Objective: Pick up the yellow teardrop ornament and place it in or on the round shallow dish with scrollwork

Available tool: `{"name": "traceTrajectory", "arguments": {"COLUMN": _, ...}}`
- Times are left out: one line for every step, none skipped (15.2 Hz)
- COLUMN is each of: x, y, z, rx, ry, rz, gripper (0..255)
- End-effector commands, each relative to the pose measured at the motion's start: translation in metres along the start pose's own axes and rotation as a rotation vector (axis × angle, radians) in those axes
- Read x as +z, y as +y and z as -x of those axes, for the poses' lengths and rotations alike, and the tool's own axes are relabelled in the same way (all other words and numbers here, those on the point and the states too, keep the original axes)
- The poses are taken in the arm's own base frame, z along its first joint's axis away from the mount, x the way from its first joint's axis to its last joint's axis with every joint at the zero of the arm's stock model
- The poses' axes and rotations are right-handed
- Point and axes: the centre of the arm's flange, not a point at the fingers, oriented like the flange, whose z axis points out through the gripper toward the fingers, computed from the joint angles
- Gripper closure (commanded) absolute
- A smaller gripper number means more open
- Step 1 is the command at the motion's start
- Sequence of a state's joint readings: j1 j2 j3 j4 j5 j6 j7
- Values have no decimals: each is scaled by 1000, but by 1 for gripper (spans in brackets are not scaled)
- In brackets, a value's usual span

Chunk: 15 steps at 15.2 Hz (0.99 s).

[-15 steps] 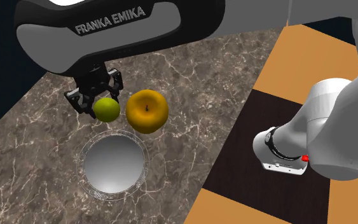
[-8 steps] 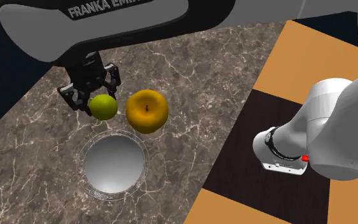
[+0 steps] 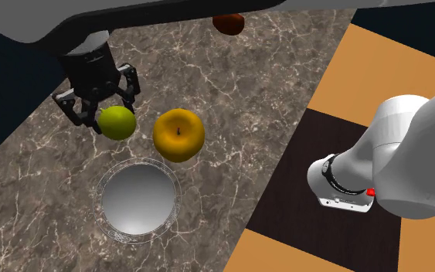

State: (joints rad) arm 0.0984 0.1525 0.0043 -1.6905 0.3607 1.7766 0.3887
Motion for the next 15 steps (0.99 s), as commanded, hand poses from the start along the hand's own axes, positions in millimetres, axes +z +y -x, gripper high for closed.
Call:
{"name": "traceTrajectory", "arguments": {"x": -11, "y": -2, "z": 2, "rx": 0, "ry": 0, "rz": 0, "gripper": 255}}
{"name": "traceTrajectory", "arguments": {"x": -16, "y": -4, "z": 3, "rx": 0, "ry": 0, "rz": 0, "gripper": 255}}
{"name": "traceTrajectory", "arguments": {"x": -21, "y": -5, "z": 4, "rx": 0, "ry": 0, "rz": 0, "gripper": 255}}
{"name": "traceTrajectory", "arguments": {"x": -26, "y": -7, "z": 5, "rx": 0, "ry": 0, "rz": 0, "gripper": 255}}
{"name": "traceTrajectory", "arguments": {"x": -31, "y": -8, "z": 6, "rx": 0, "ry": 0, "rz": 0, "gripper": 255}}
{"name": "traceTrajectory", "arguments": {"x": -36, "y": -10, "z": 7, "rx": 0, "ry": 0, "rz": 0, "gripper": 255}}
{"name": "traceTrajectory", "arguments": {"x": -41, "y": -11, "z": 8, "rx": 0, "ry": 0, "rz": 0, "gripper": 255}}
{"name": "traceTrajectory", "arguments": {"x": -45, "y": -13, "z": 9, "rx": 0, "ry": 0, "rz": 0, "gripper": 255}}
{"name": "traceTrajectory", "arguments": {"x": -50, "y": -14, "z": 10, "rx": 0, "ry": 0, "rz": 0, "gripper": 255}}
{"name": "traceTrajectory", "arguments": {"x": -55, "y": -16, "z": 11, "rx": 0, "ry": 0, "rz": 0, "gripper": 255}}
{"name": "traceTrajectory", "arguments": {"x": -60, "y": -17, "z": 12, "rx": 0, "ry": 0, "rz": 0, "gripper": 255}}
{"name": "traceTrajectory", "arguments": {"x": -65, "y": -19, "z": 13, "rx": 0, "ry": 0, "rz": 0, "gripper": 255}}
{"name": "traceTrajectory", "arguments": {"x": -70, "y": -20, "z": 14, "rx": 0, "ry": 0, "rz": 0, "gripper": 255}}
{"name": "traceTrajectory", "arguments": {"x": -75, "y": -22, "z": 15, "rx": 0, "ry": 0, "rz": 0, "gripper": 255}}
{"name": "traceTrajectory", "arguments": {"x": -78, "y": -23, "z": 16, "rx": 0, "ry": 0, "rz": 0, "gripper": 255}}
